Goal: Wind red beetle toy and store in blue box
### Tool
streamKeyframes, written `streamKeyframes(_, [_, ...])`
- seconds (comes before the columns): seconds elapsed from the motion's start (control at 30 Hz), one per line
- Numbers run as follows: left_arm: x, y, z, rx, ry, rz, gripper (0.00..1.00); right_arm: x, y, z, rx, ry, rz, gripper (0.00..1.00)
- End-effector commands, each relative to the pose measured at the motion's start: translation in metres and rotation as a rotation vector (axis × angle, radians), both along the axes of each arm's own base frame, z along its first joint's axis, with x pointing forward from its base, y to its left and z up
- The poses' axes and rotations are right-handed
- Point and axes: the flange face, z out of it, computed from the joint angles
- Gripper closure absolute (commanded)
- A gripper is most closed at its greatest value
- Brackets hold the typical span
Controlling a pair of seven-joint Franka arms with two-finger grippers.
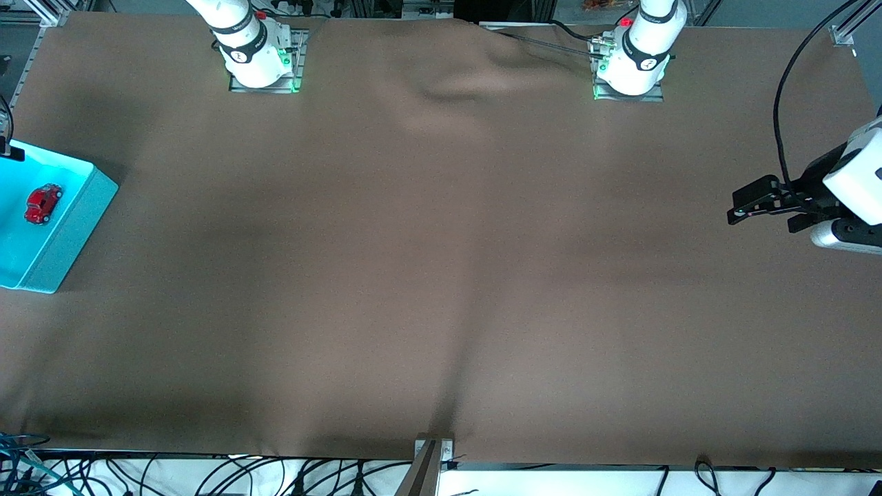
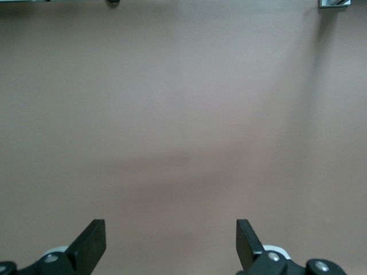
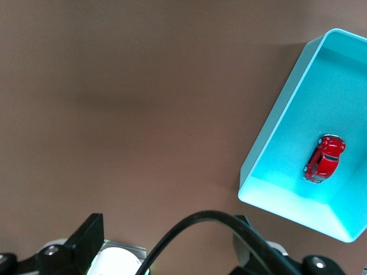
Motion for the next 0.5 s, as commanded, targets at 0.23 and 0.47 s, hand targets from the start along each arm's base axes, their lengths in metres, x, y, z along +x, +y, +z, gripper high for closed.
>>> streamKeyframes(0.23, [-0.002, 0.003, 0.002, -0.020, 0.004, -0.024, 0.00, -0.004, 0.078, 0.021, -0.057, 0.020, -0.027, 0.00])
streamKeyframes(0.47, [-0.002, 0.003, 0.002, -0.020, 0.004, -0.024, 0.00, -0.002, 0.120, 0.028, -0.100, 0.047, 0.006, 0.00])
